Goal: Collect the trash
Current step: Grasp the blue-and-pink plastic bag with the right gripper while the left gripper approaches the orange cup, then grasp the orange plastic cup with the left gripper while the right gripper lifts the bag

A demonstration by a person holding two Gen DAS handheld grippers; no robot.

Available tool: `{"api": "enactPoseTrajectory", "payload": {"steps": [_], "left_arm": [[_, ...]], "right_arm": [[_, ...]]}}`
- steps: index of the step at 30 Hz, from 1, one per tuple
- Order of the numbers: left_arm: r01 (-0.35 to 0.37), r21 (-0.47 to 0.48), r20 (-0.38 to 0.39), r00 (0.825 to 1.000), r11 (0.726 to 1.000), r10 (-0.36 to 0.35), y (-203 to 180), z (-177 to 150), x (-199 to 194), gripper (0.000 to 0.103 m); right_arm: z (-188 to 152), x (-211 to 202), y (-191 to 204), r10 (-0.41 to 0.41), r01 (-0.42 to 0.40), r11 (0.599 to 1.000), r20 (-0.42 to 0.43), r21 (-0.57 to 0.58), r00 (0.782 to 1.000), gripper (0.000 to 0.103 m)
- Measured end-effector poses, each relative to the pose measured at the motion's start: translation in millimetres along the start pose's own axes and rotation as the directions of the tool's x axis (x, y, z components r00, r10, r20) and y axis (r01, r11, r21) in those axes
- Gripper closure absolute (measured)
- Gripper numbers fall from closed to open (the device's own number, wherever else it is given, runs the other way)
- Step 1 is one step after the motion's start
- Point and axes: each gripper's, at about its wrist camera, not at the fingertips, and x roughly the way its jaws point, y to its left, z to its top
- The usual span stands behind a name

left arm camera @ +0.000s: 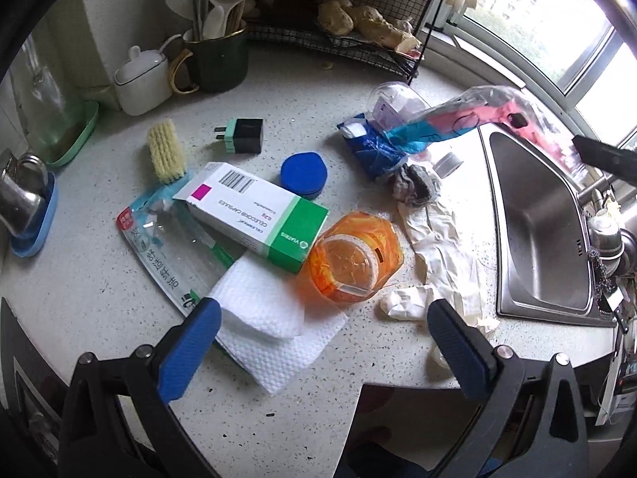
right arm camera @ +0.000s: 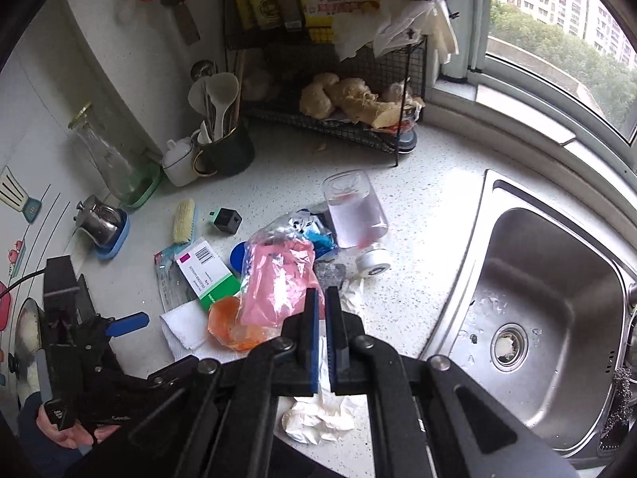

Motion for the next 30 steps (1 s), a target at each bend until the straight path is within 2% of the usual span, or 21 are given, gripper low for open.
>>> {"api": "enactPoseTrajectory", "payload": {"steps": [5, 10, 13, 15, 19, 27, 30], "left_arm": [[-0.039, 0.073, -0.009, 0.999, 0.997, 0.04, -16, 10, 21, 0.0], [-0.034, 0.18, 0.004, 0.999, 0.983, 0.034, -35, 16, 29, 0.0], [-0.05, 0.235, -0.032, 0.998, 0.971, 0.059, -43, 19, 46, 0.012], [-0.036, 0.241, -0.056, 0.997, 0.97, 0.051, -44, 20, 55, 0.026], [-0.036, 0.254, -0.091, 0.994, 0.967, 0.061, -46, 20, 69, 0.045], [-0.001, 0.263, -0.087, 0.996, 0.965, 0.025, -45, 16, 66, 0.054], [0.005, 0.264, -0.057, 0.998, 0.965, 0.011, -45, 17, 55, 0.055]], "right_arm": [[-12, -22, -20, -0.021, 0.019, 0.999, 0.037, 0.05, 0.999, 0.102], [-26, -18, -38, -0.043, 0.041, 0.994, 0.014, 0.1, 0.999, 0.102], [-36, -6, -45, -0.036, 0.038, 0.991, -0.02, 0.129, 0.999, 0.102], [-43, 2, -47, -0.018, 0.025, 0.988, -0.046, 0.151, 0.999, 0.102], [-54, 20, -44, 0.029, -0.011, 0.983, -0.095, 0.182, 0.995, 0.102], [-61, 44, -19, 0.104, -0.071, 0.98, -0.173, 0.183, 0.98, 0.102], [-60, 46, -11, 0.113, -0.082, 0.982, -0.185, 0.168, 0.976, 0.102]]}}
